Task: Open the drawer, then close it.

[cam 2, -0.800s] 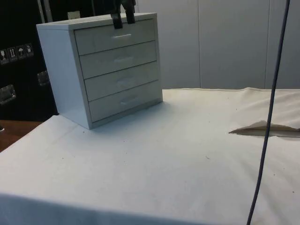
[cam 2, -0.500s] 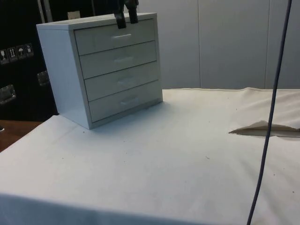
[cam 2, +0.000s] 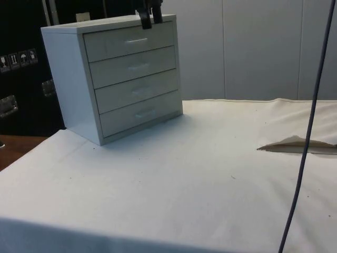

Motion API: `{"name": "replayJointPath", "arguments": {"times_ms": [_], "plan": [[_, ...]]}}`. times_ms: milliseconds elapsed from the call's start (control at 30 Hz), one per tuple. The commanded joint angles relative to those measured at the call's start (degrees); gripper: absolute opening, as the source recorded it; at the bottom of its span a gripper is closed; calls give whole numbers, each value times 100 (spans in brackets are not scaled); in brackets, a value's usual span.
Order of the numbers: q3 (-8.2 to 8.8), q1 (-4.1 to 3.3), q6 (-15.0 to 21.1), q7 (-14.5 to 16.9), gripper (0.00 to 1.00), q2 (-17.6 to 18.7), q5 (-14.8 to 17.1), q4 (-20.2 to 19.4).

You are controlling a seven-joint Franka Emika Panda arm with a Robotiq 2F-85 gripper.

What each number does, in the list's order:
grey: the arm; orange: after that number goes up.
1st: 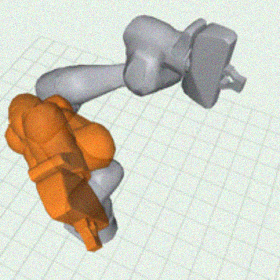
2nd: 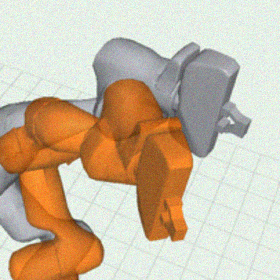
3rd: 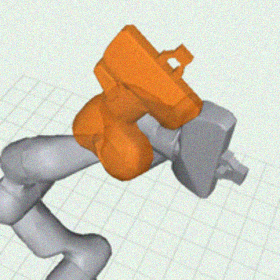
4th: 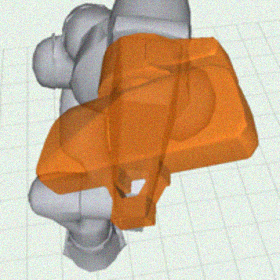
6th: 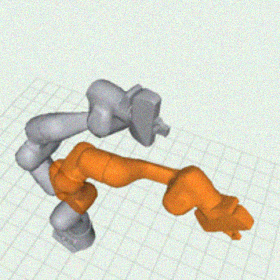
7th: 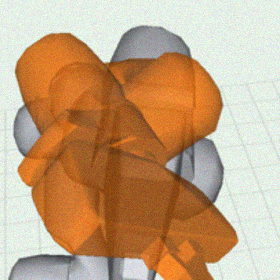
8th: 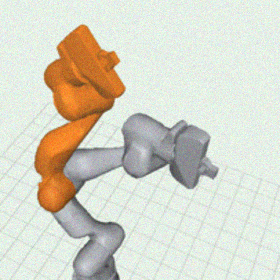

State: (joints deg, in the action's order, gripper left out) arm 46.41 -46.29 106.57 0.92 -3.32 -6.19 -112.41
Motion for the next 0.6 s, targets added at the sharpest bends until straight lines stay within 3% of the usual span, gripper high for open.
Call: {"name": "replayJointPath", "arguments": {"times_ms": [0,67,100,300,333,400,567], "plan": [[-34,0,97,-74,100,-155,-172,-120],[-11,0,6,-6,100,-74,-74,-57],[-52,0,97,-86,100,-258,-269,-189],[-80,11,120,-109,100,-510,-498,-367],[-40,0,23,-34,100,-361,-344,-258],[-80,17,126,-109,100,-579,-561,-424],[-92,23,143,-109,100,-756,-716,-550]]}}
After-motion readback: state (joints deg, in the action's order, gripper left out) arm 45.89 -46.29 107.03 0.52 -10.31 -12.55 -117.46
